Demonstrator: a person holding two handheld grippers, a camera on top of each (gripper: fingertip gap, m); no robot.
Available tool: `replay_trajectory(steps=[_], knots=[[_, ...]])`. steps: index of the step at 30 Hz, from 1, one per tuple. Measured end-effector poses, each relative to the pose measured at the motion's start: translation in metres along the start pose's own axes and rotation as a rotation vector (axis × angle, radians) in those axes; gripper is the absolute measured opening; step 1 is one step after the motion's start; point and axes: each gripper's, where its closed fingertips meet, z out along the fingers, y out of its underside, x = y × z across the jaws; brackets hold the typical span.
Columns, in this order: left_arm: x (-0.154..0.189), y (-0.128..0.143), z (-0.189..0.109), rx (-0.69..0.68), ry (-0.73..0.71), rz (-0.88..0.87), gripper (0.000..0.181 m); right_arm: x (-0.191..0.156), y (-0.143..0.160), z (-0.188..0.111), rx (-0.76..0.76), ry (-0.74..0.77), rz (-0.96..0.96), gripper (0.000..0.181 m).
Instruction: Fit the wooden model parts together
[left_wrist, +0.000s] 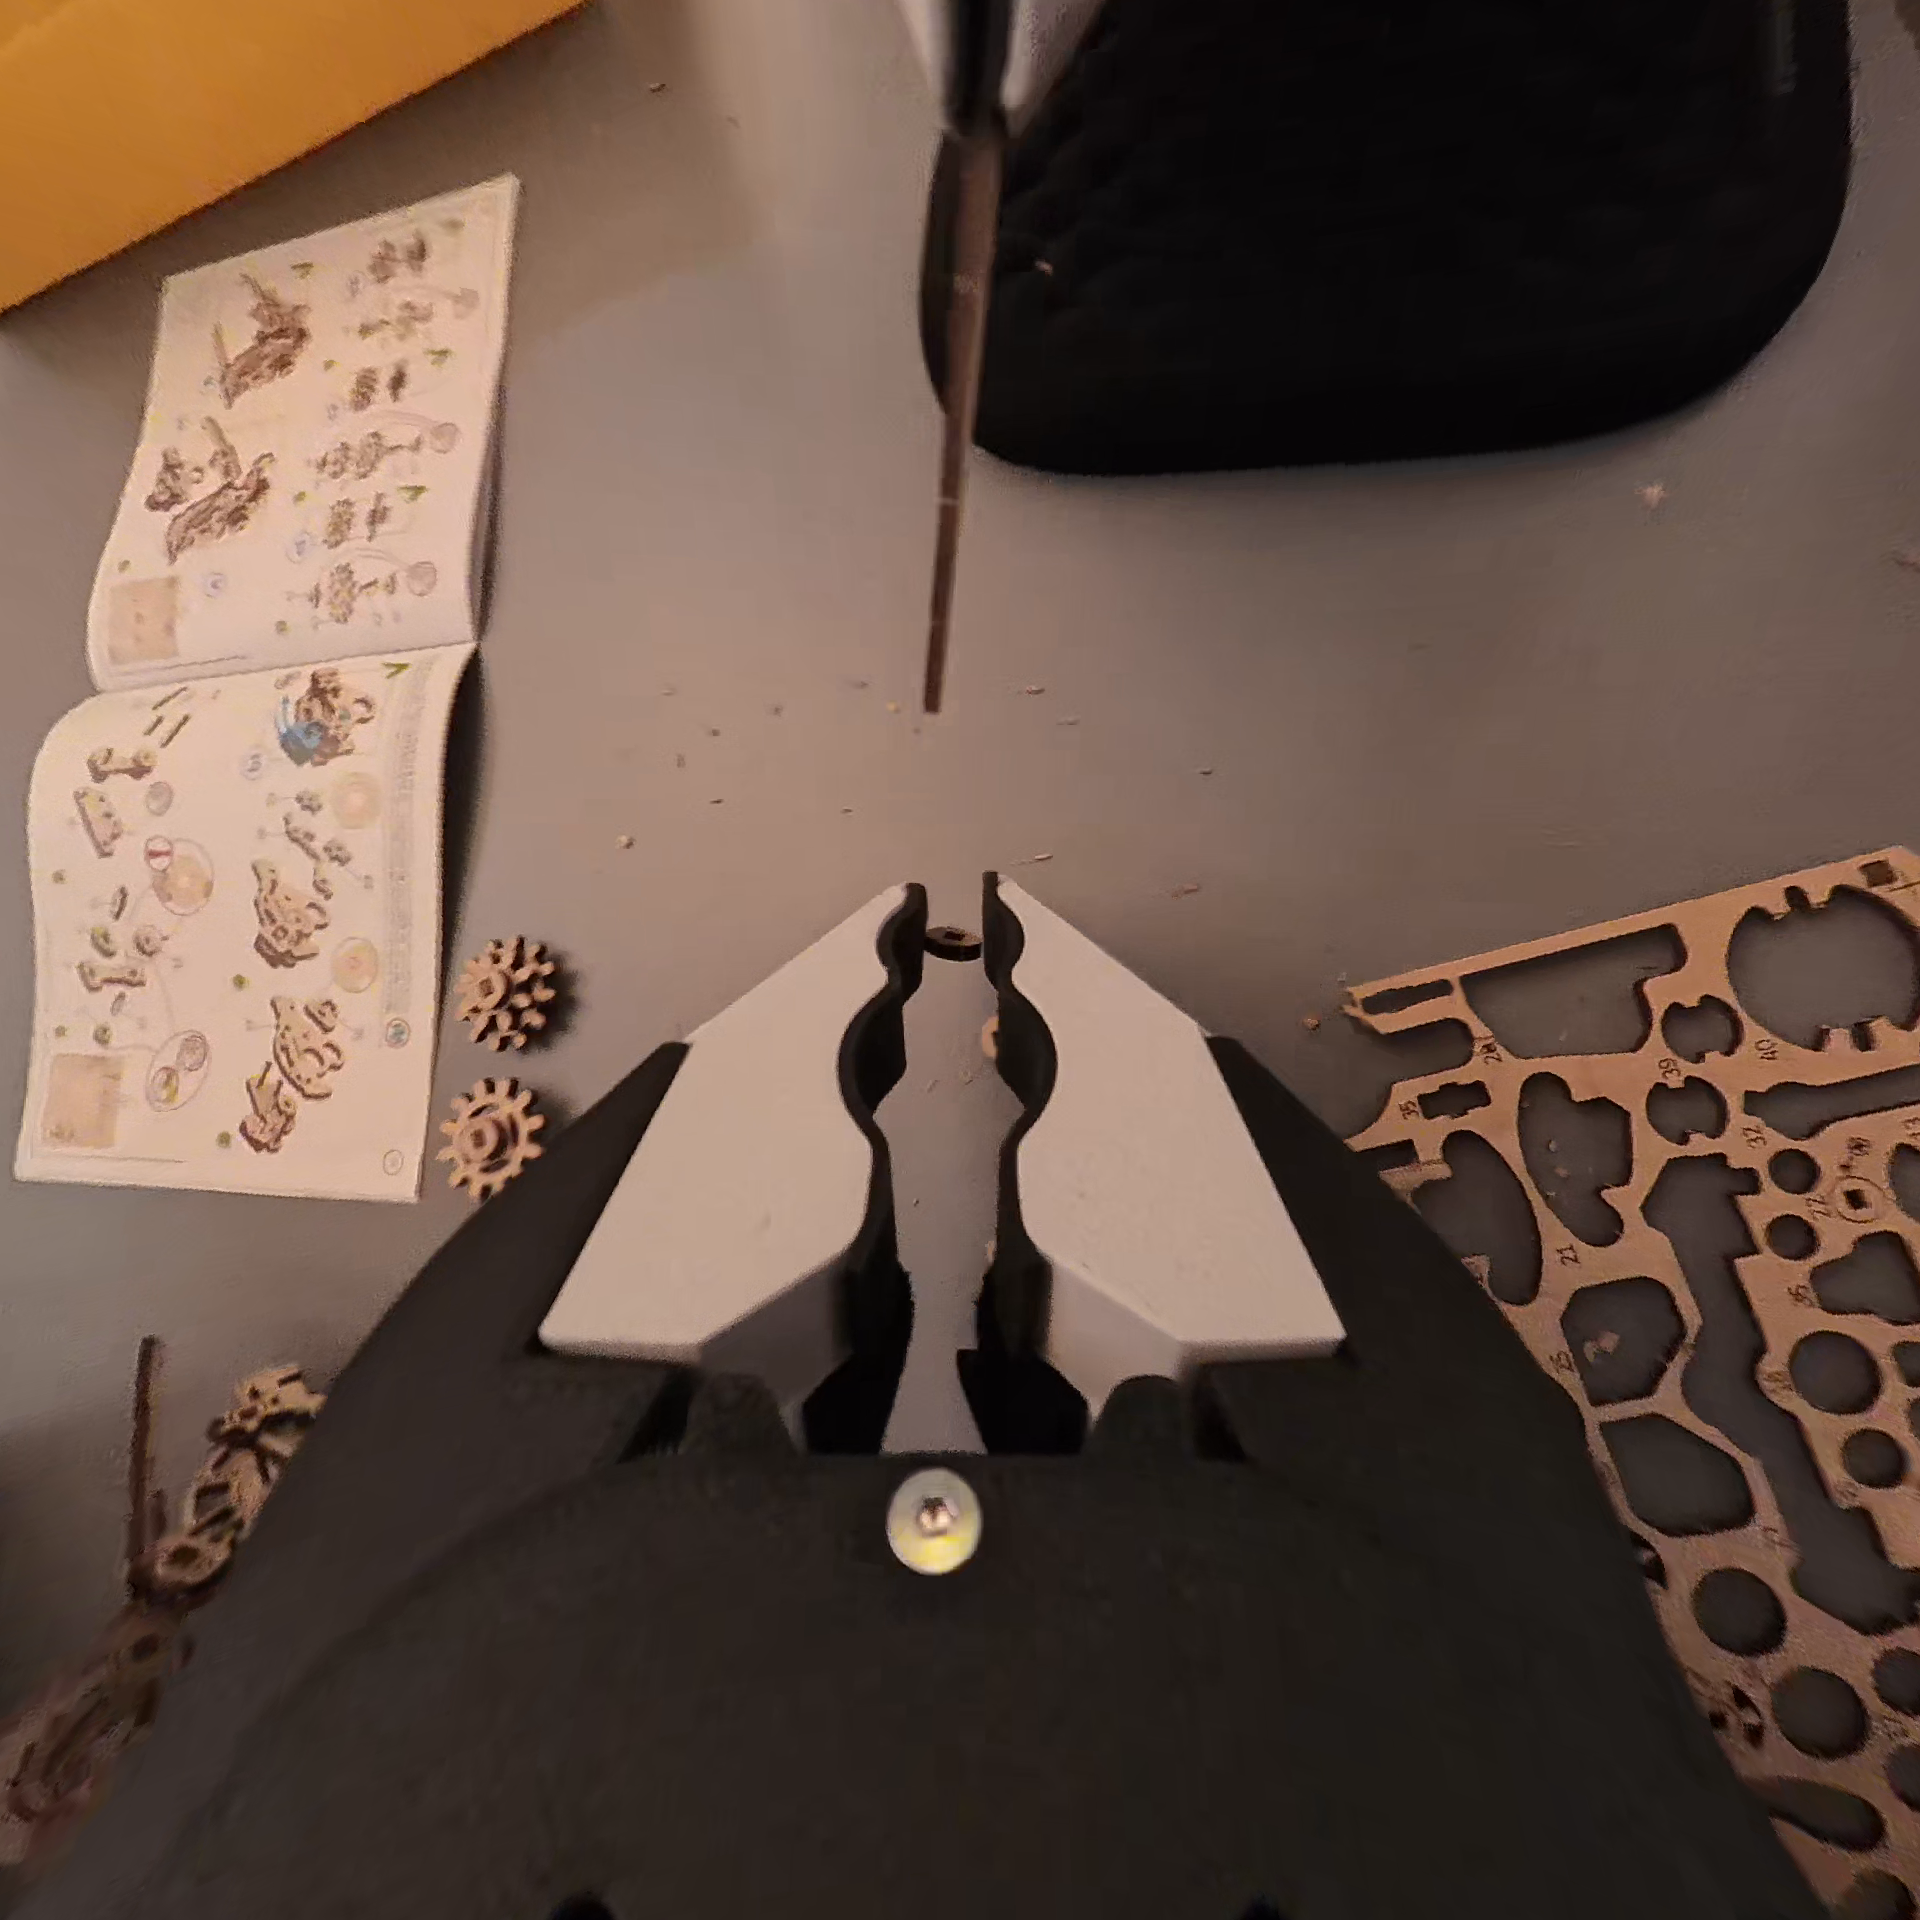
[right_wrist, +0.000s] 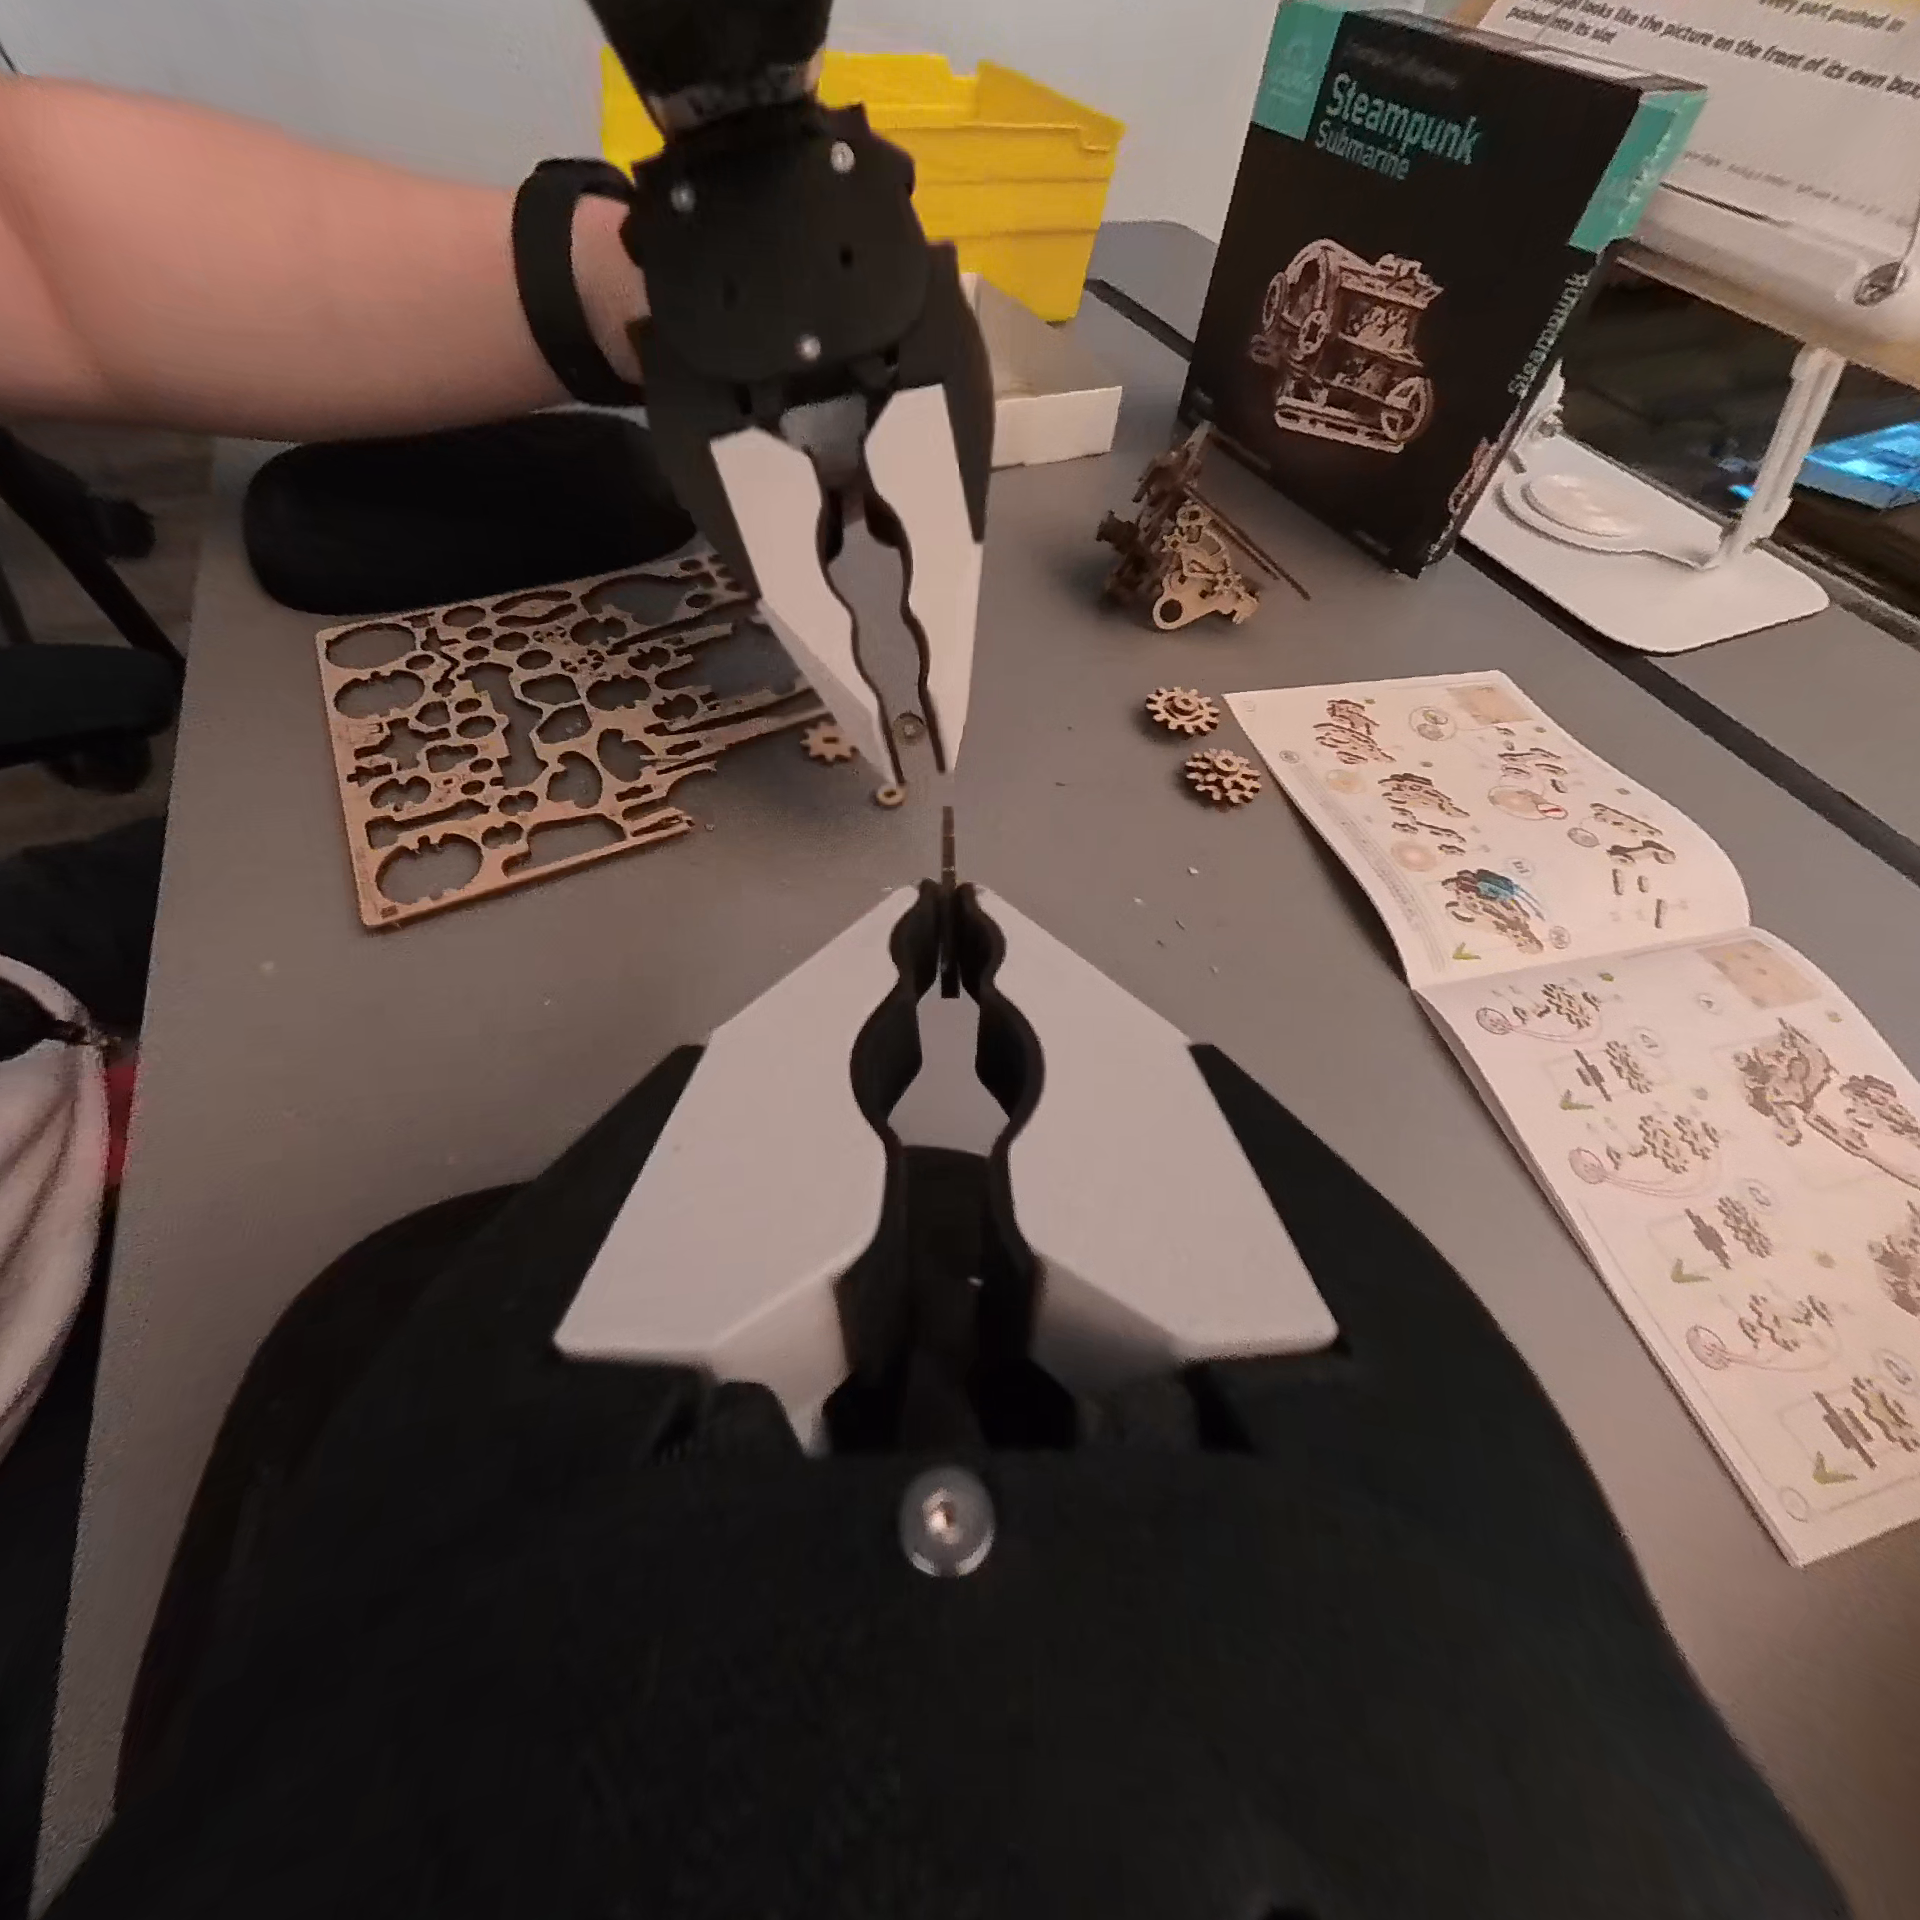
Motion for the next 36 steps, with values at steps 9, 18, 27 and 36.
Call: replay_trajectory(steps=[9,18,27,36], knots=[[-0.02,0.014,-0.05,0.101,0.051,-0.254,0.032,0.006,0.007,0.003,0.014,0.021,0.015,0.002],[0.02,0.084,-0.068,-0.035,-0.049,-0.377,0.037,-0.043,-0.006,0.062,-0.07,-0.045,-0.159,0.002],[0.037,0.11,-0.071,-0.079,-0.075,-0.383,0.031,-0.048,0.006,0.097,-0.21,-0.017,-0.218,0.002],[0.033,0.112,-0.072,-0.052,-0.092,-0.386,0.014,-0.053,-0.017,0.066,-0.026,0.025,-0.157,0.002]])
